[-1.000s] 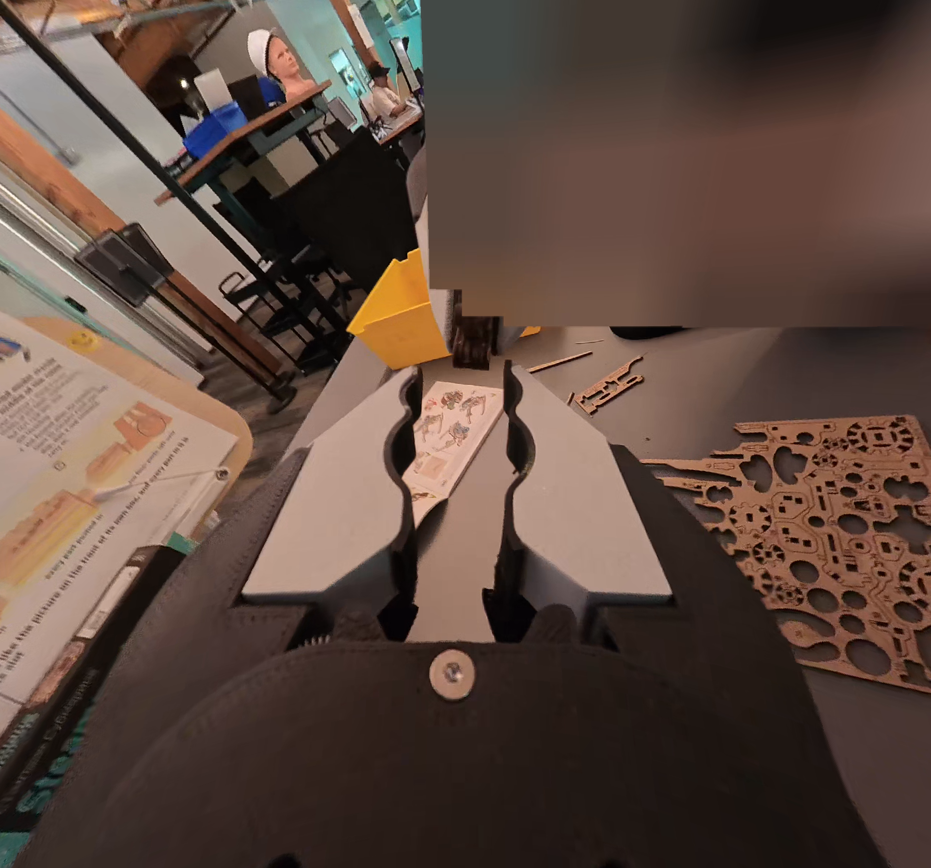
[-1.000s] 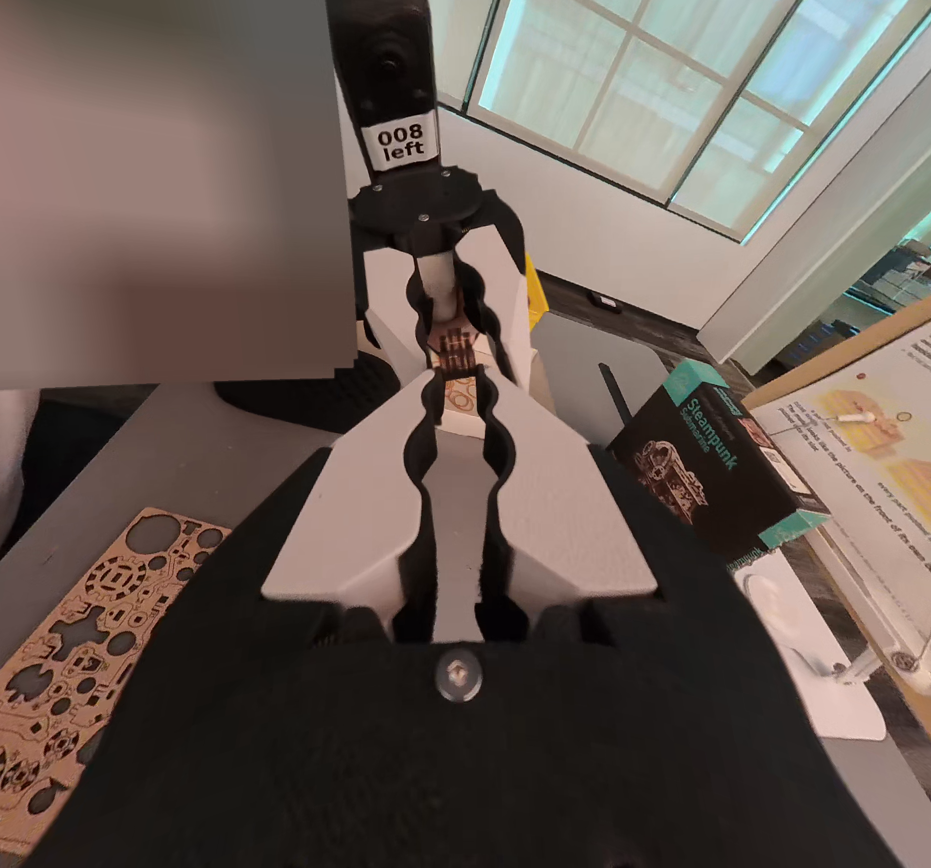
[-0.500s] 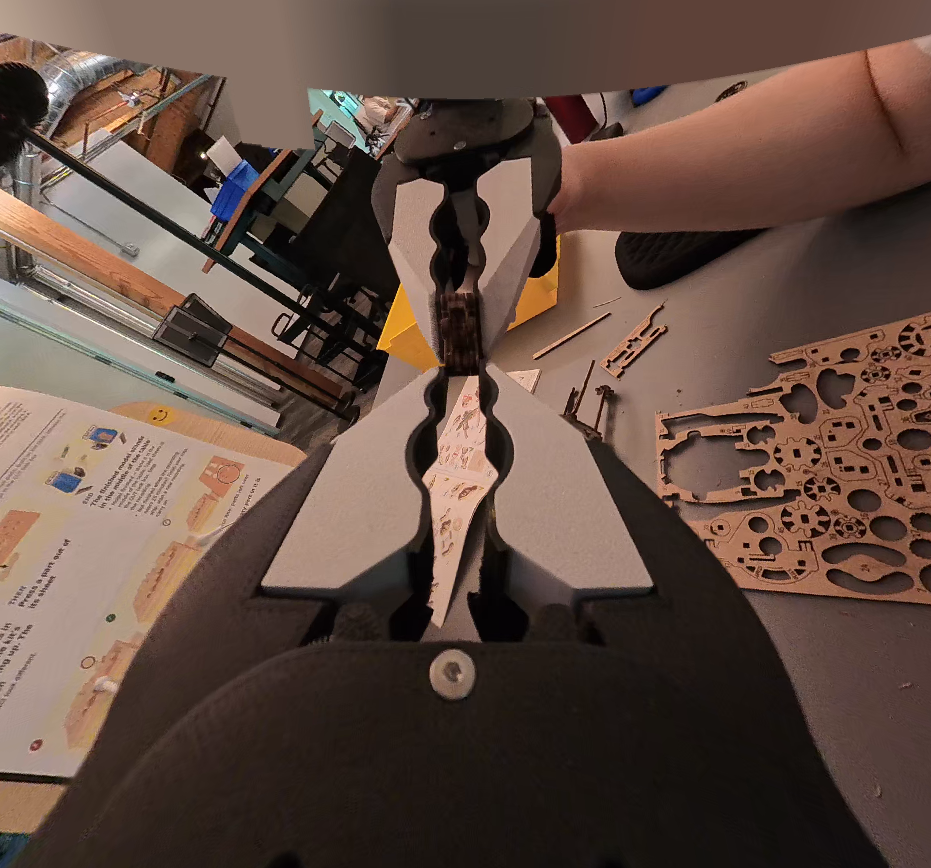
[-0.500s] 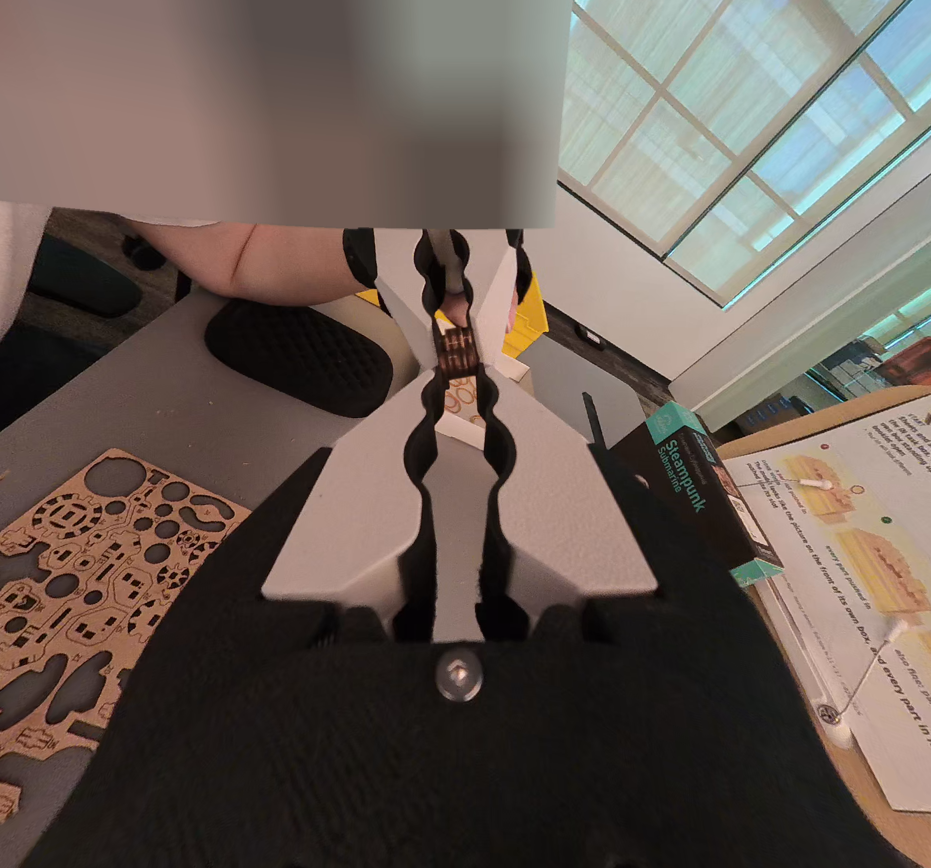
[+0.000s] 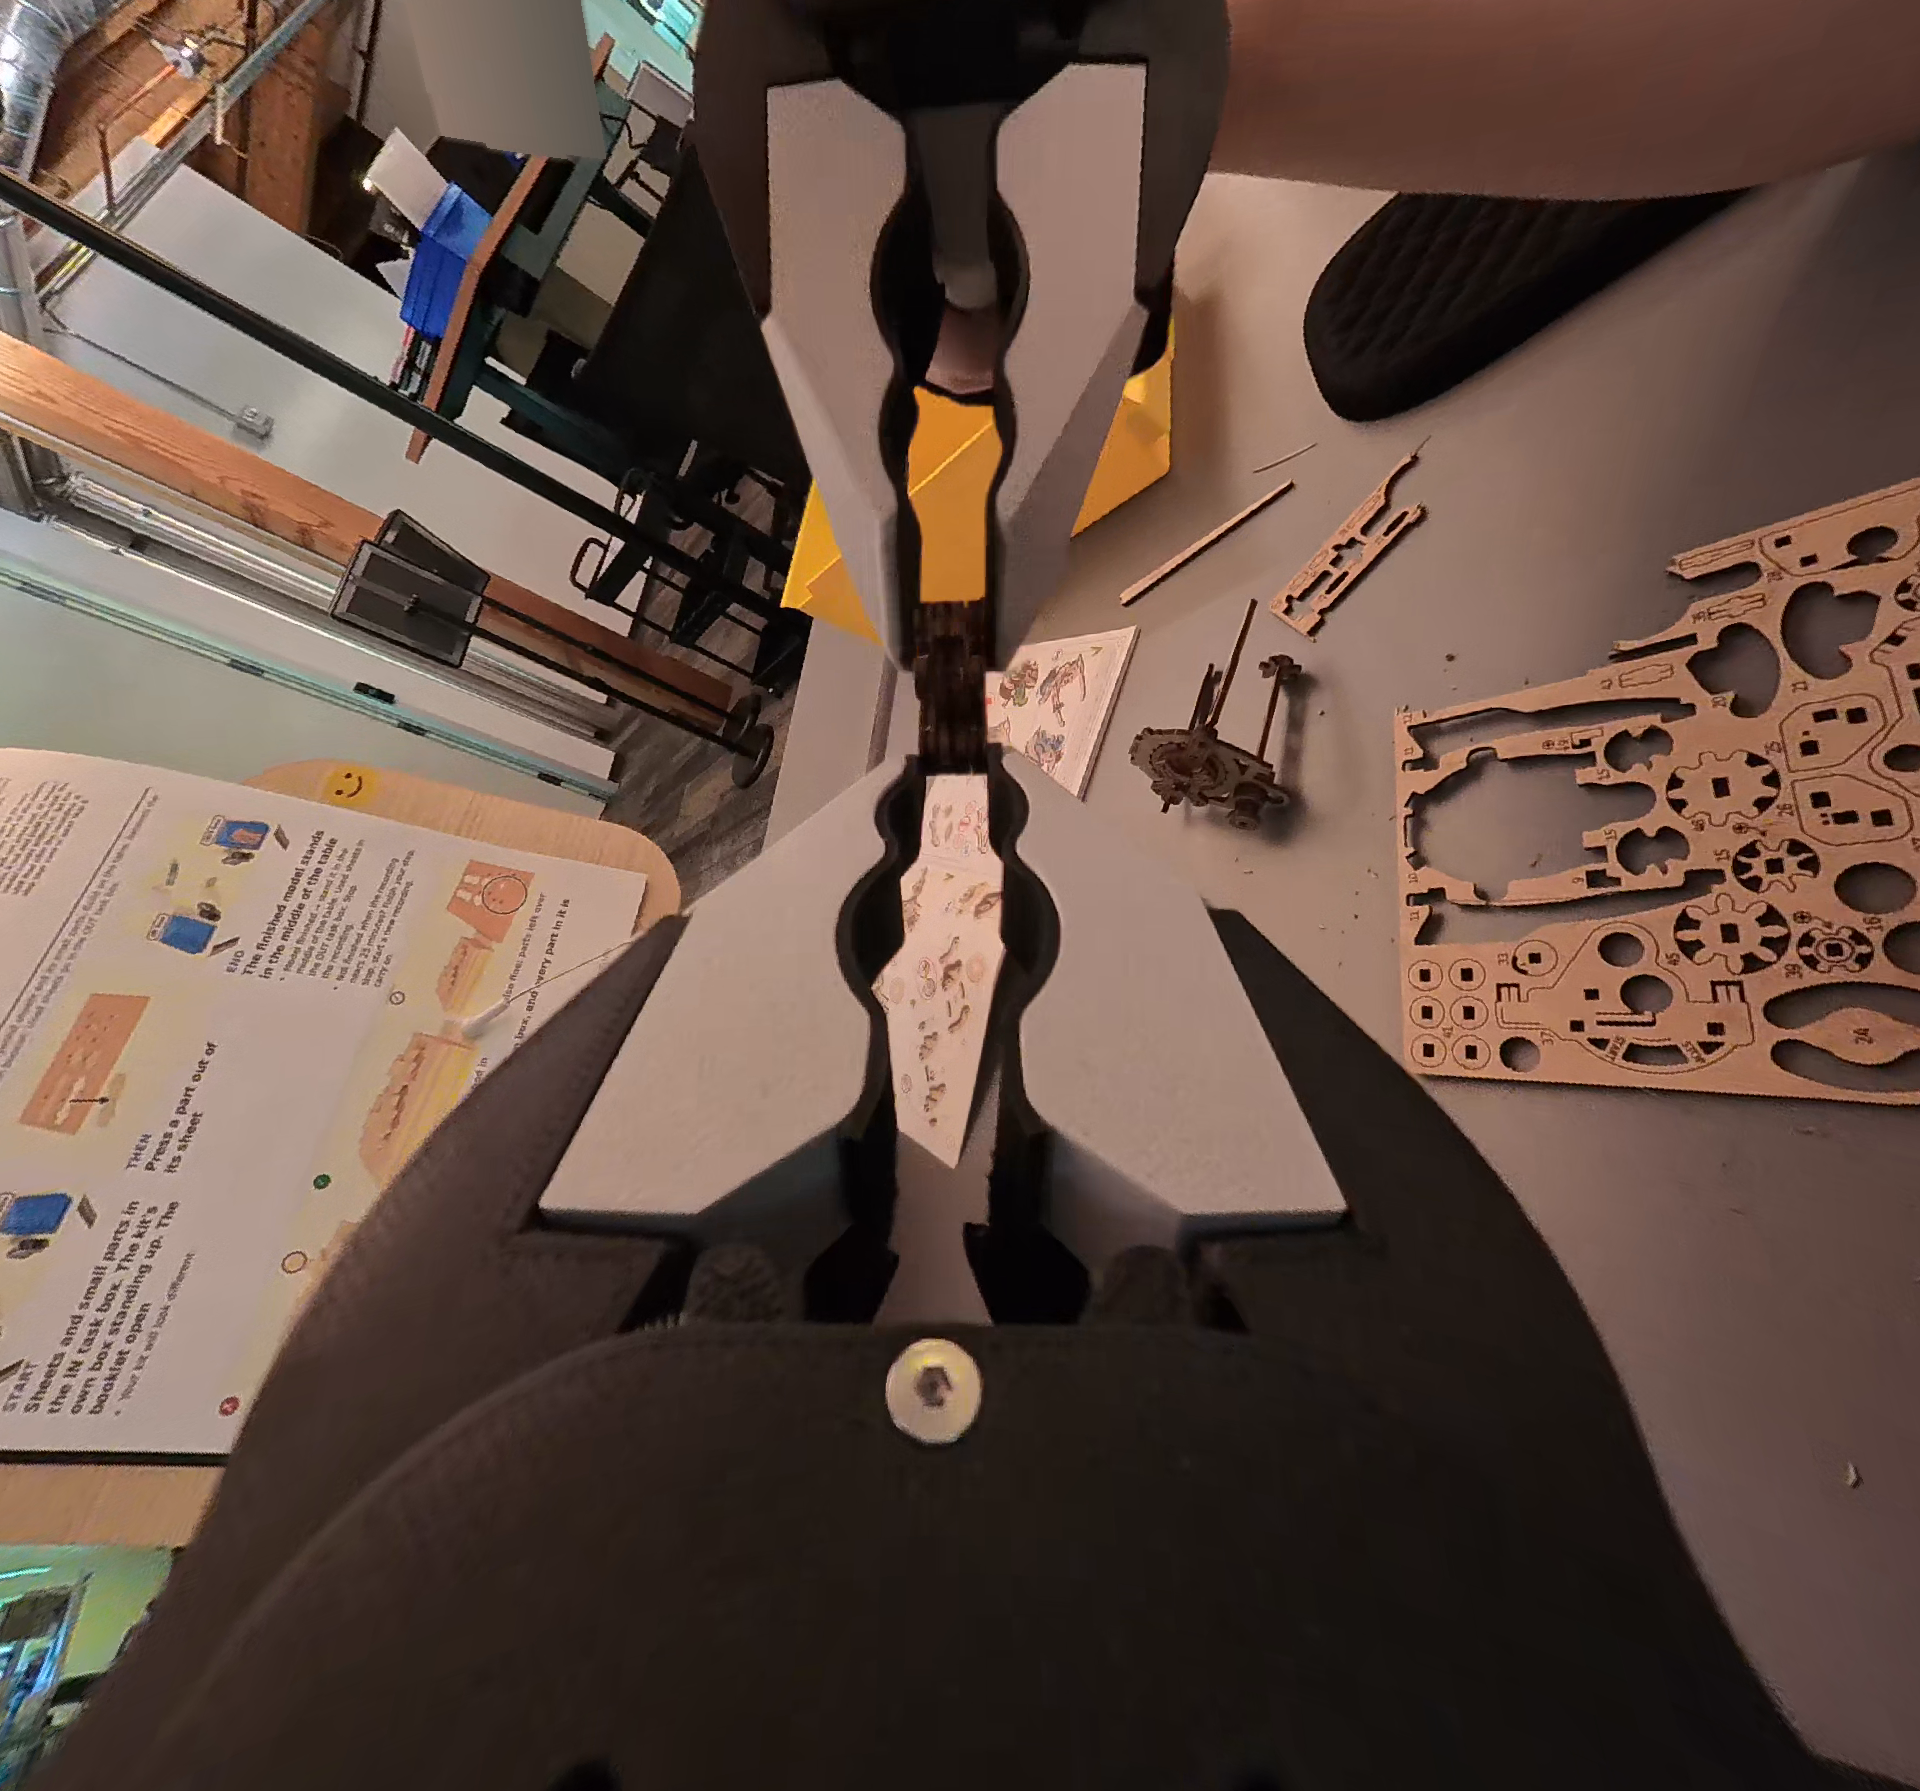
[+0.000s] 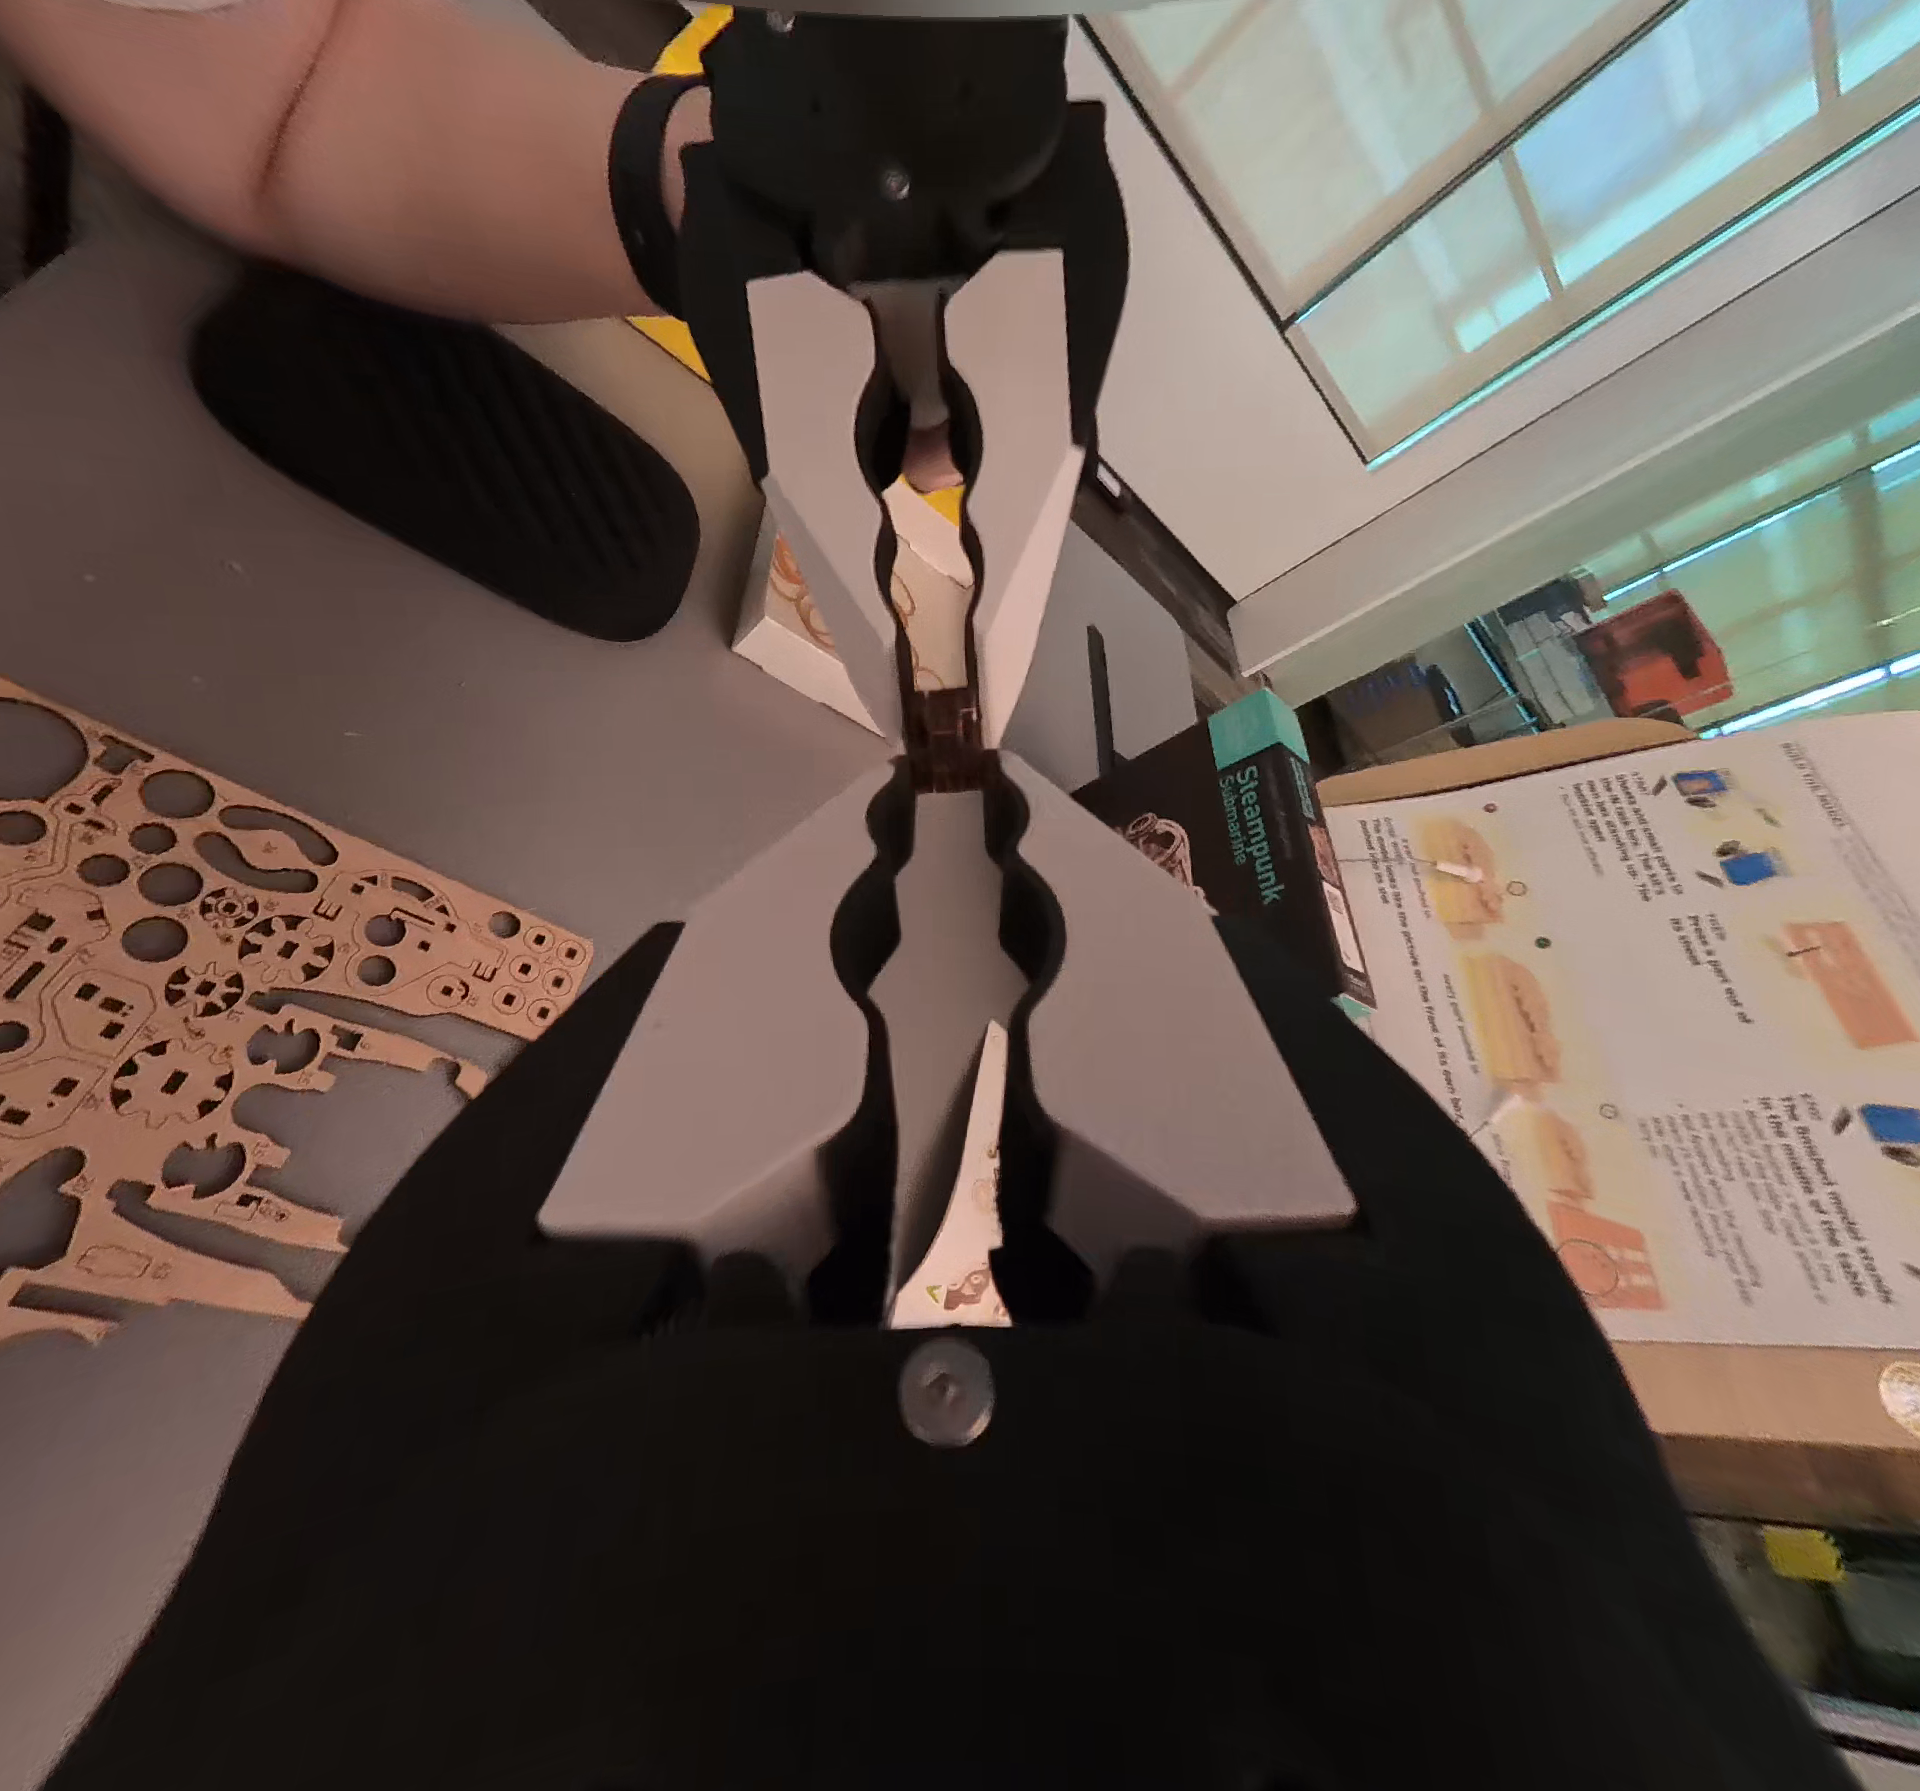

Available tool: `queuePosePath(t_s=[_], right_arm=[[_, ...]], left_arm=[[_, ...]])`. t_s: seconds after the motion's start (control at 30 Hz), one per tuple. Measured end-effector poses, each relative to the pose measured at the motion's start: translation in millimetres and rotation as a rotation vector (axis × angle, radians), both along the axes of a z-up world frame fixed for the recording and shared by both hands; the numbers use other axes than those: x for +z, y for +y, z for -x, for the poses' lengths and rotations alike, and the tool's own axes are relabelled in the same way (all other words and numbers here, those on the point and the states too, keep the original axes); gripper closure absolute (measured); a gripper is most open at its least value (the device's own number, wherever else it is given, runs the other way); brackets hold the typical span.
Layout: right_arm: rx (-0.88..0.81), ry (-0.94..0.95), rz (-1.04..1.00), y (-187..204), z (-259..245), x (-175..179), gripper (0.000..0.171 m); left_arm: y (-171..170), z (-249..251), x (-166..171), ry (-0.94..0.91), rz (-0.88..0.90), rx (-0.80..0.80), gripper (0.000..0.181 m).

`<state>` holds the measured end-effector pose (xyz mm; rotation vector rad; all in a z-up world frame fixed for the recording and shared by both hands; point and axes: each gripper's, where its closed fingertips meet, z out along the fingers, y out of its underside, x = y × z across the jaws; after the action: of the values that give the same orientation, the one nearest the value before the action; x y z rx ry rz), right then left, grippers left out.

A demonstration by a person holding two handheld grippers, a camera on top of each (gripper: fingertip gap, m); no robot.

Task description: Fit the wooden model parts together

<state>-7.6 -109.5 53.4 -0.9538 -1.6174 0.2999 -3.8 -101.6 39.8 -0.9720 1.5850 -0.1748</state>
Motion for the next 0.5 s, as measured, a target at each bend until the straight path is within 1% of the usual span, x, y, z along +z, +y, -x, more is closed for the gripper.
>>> queuePosePath(t_s=[0.5], right_arm=[[-0.003, -0.014, 0.006, 2.1, 1.4, -5.3, 0.160]], left_arm=[[1.4, 2.4, -4.4, 0.029, 0.036, 0.008, 0.172]])
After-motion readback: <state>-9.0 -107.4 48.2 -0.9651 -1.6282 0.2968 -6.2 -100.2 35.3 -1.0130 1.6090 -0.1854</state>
